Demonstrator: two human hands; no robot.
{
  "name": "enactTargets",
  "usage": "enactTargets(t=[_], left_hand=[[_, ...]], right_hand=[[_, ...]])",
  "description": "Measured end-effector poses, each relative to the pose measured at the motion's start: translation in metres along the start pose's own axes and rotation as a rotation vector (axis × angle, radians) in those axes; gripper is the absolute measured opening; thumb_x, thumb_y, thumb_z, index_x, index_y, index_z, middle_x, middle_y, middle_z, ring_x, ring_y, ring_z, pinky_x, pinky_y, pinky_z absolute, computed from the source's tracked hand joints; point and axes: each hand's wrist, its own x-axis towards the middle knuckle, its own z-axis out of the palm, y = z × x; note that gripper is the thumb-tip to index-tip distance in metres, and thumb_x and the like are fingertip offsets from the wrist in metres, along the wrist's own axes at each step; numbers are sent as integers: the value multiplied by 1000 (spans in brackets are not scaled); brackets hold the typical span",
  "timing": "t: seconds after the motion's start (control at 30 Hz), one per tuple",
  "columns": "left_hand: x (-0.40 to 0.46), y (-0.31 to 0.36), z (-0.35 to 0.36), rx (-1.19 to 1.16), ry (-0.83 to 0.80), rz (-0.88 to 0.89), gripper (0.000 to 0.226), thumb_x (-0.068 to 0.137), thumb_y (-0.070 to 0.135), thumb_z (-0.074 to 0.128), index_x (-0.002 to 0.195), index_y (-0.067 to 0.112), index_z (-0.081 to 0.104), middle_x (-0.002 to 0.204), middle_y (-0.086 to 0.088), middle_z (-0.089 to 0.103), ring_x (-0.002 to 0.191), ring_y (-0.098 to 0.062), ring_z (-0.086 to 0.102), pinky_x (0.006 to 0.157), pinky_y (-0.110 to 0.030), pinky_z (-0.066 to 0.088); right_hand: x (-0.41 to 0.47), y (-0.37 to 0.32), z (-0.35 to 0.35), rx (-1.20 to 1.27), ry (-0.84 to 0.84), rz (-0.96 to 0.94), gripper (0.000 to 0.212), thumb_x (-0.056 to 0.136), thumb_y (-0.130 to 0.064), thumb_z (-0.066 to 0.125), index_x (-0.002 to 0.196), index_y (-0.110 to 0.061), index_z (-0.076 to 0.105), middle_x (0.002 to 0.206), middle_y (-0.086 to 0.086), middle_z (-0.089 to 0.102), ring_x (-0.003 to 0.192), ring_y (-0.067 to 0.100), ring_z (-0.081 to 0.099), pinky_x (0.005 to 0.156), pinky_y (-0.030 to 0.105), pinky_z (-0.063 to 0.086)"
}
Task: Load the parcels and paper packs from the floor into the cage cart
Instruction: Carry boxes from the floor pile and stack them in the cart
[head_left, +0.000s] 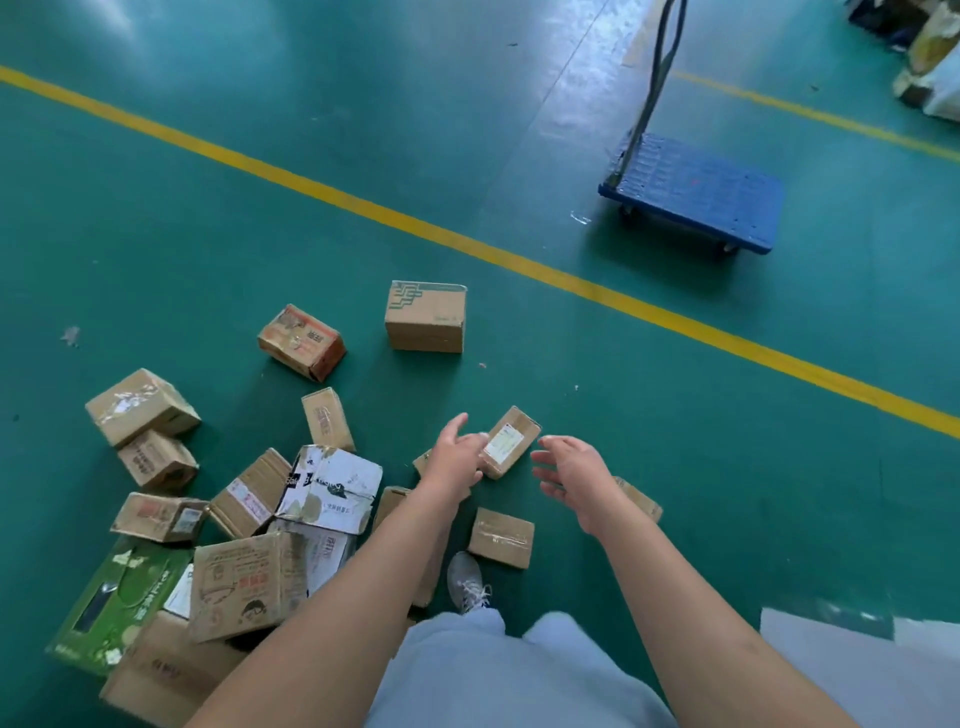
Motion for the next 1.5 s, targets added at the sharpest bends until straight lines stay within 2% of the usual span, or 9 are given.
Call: enactTargets(t=[0.17,0.43,0.6,0.87,1.03,1.13,1.3,1.4,1.5], left_hand=[[33,46,-17,-58,53,17,55,107,21,51,159,27,33,109,4,55,104,-18,59,75,-26,54],[98,102,-41,-193,175,19,54,106,22,50,158,29,35,89,9,52,96,-17,54,86,-34,53],[161,139,-44,-243,259,1,53,106,26,51,157,31,36,98,8,57,104,-19,61,98,-41,55],[317,242,-4,-377,403,-123,53,106,27,52,157,31,38,112,10,56,114,-20,62,101,-41,56],[412,347,34,-438,435,-243,54,106,26,54,157,30,37,131,5,53,120,-21,61,99,-37,56],[463,401,39,-455,464,-217,54,107,25,53,158,30,35,127,6,54,121,-22,60,98,-36,55],[527,440,29,-482,498,-250,54,106,26,54,157,31,37,134,2,57,118,-20,62,96,-34,56],[558,443,14,-527,513,-272,54,106,27,54,157,31,38,140,3,57,118,-19,62,96,-34,57],[592,434,-5,-577,531,-338,54,105,26,55,156,30,38,139,3,56,117,-19,63,91,-32,57]], right_hand=[[43,-55,24,-45,-60,-14,23,106,-30,52,118,-16,64,114,6,72,102,22,69,79,33,55],[121,-150,66,-181,-81,-107,20,105,-30,54,115,-16,64,113,5,69,102,20,64,95,39,56],[189,-206,95,-225,-157,-112,13,105,-30,54,108,-21,64,114,5,68,109,24,65,96,39,57],[381,-321,106,-272,-290,22,19,105,-29,55,118,-16,63,114,5,68,108,22,65,79,31,54],[504,-412,105,-359,-311,140,12,102,-23,55,98,-18,64,105,8,67,92,21,60,79,34,54],[553,-469,113,-462,-356,94,18,101,-15,50,84,-15,57,97,11,57,86,23,50,73,36,46],[612,-522,132,-578,-402,103,17,104,-20,48,91,-22,60,110,8,63,98,20,56,99,43,53],[638,-532,147,-656,-408,128,16,104,-21,49,92,-21,60,124,11,66,99,20,58,102,43,53],[671,-529,172,-741,-409,166,24,103,-19,49,112,-2,64,130,21,63,92,21,53,104,48,52]])
